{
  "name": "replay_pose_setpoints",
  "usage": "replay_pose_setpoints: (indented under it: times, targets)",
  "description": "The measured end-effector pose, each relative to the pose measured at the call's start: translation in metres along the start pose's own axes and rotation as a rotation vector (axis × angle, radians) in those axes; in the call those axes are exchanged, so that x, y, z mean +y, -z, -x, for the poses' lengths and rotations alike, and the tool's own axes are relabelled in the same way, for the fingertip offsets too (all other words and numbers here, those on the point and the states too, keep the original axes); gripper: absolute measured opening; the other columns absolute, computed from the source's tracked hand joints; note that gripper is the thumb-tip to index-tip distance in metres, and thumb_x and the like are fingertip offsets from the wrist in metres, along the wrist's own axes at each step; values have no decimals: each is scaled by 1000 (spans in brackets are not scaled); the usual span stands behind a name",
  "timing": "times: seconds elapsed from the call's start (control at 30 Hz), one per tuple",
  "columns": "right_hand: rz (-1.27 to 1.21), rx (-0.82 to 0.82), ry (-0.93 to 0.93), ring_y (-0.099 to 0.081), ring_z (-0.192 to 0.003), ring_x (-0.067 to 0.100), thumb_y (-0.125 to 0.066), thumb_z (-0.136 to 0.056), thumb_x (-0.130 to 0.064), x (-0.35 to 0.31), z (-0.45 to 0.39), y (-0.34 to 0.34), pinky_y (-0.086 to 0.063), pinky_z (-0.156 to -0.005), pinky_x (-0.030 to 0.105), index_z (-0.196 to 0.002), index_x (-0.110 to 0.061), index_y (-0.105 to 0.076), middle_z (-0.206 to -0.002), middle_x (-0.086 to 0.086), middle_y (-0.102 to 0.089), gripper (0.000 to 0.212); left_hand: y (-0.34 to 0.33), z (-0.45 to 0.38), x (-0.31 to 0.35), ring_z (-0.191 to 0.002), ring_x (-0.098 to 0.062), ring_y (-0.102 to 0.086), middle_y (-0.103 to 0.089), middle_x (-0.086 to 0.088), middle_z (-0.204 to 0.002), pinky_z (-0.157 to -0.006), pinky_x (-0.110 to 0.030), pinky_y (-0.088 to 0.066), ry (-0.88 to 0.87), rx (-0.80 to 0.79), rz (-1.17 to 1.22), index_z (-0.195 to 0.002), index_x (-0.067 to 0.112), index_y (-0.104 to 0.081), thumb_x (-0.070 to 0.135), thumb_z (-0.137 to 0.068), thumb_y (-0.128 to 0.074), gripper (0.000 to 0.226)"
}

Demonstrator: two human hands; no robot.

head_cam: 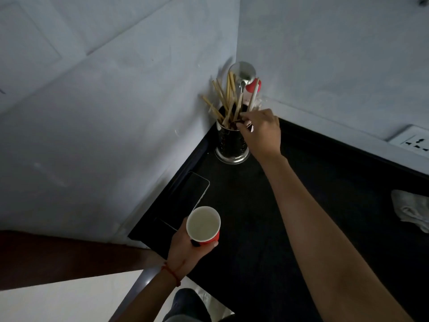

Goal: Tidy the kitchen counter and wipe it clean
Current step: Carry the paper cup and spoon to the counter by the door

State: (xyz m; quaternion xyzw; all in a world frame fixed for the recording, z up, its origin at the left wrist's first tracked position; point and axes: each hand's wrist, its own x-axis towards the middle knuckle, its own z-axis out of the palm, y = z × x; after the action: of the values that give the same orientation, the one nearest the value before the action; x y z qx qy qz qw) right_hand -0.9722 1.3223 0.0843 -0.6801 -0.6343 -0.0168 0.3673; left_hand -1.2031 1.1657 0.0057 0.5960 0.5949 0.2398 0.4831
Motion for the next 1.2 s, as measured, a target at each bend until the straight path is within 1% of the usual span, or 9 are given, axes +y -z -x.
replay_pose_setpoints:
  times: [0.1, 0.2, 0.37, 0.43, 0.5, 0.77, 0.97, 1.1, 1.2]
  targets:
    - [-5, 26, -39, -60, -102, 25, -63, -83, -23, 17, 29, 7, -42, -88, 33, -110, -10, -64, -103, 9, -69, 30, -6, -4, 3, -94, 24, -51, -58, 18, -101, -75, 7, -38, 1, -9, 14, -99, 45, -43, 14, -60, -84, 65]
    - [12, 11, -242, -55, -114, 22, -56, -88, -27, 50, 78, 12, -39, -97, 32, -120, -12, -57, -120, 9, -62, 35, -13, -8, 9, -99, 21, -52, -58, 19, -106, -78, 6, -39, -22, -29, 28, -102, 45, -44, 24, -55, -86, 66]
    - [180, -371, -647, -27, -139, 22, -46, -92, -40, 99, 161, 14, -24, -114, 43, -137, -17, -38, -149, 8, -33, 52, -34, -27, 24, -95, 22, -53, -58, 21, -102, -76, 5, -40, -50, -40, 16, -100, 44, -47, 37, -48, -84, 64]
    - [249, -456, -661, -13, -144, 22, -42, -93, -42, 108, 180, 13, -14, -118, 41, -141, -18, -30, -155, 6, -19, 56, -46, -40, 36, -91, 23, -54, -59, 21, -98, -74, 5, -40, -77, -43, 5, -97, 43, -48, 35, -48, -85, 62]
    - [304, -472, -630, -7, -145, 21, -38, -93, -44, 110, 187, 11, -8, -118, 39, -143, -19, -25, -157, 5, -12, 57, -59, -57, 51, -90, 23, -54, -59, 20, -97, -74, 5, -40, -118, -67, -4, -97, 41, -48, 18, -54, -87, 63]
    - [333, -457, -595, -12, -145, 23, -39, -92, -43, 115, 188, 8, 0, -114, 35, -142, -16, -31, -156, 7, -19, 58, -128, -146, 106, -103, -5, -52, -60, 2, -113, -75, 10, -33, -205, -78, -25, -122, 13, -51, 17, -61, -83, 69]
    - [410, -438, -602, -37, -136, 26, -31, -85, -48, 117, 187, 3, -20, -111, 39, -130, -15, -50, -144, 10, -43, 59, -170, -209, 134, -110, -19, -57, -61, -10, -120, -84, -16, -39, -228, -5, -35, -123, 9, -49, 20, -63, -82, 69]
    - [440, -435, -595, -43, -132, 27, -33, -84, -46, 120, 188, 1, -27, -108, 40, -126, -15, -54, -140, 11, -48, 56, -190, -237, 143, -115, -23, -55, -60, -12, -123, -80, -7, -33, -172, 20, 3, -124, 7, -46, 17, -65, -81, 70]
    - [452, -450, -599, -45, -131, 26, -33, -84, -47, 120, 187, 0, -28, -107, 40, -125, -16, -55, -139, 10, -49, 56, -197, -248, 143, -117, -25, -54, -58, -12, -125, -86, -15, -35, -142, 31, 3, -126, 7, -45, 16, -65, -80, 71]
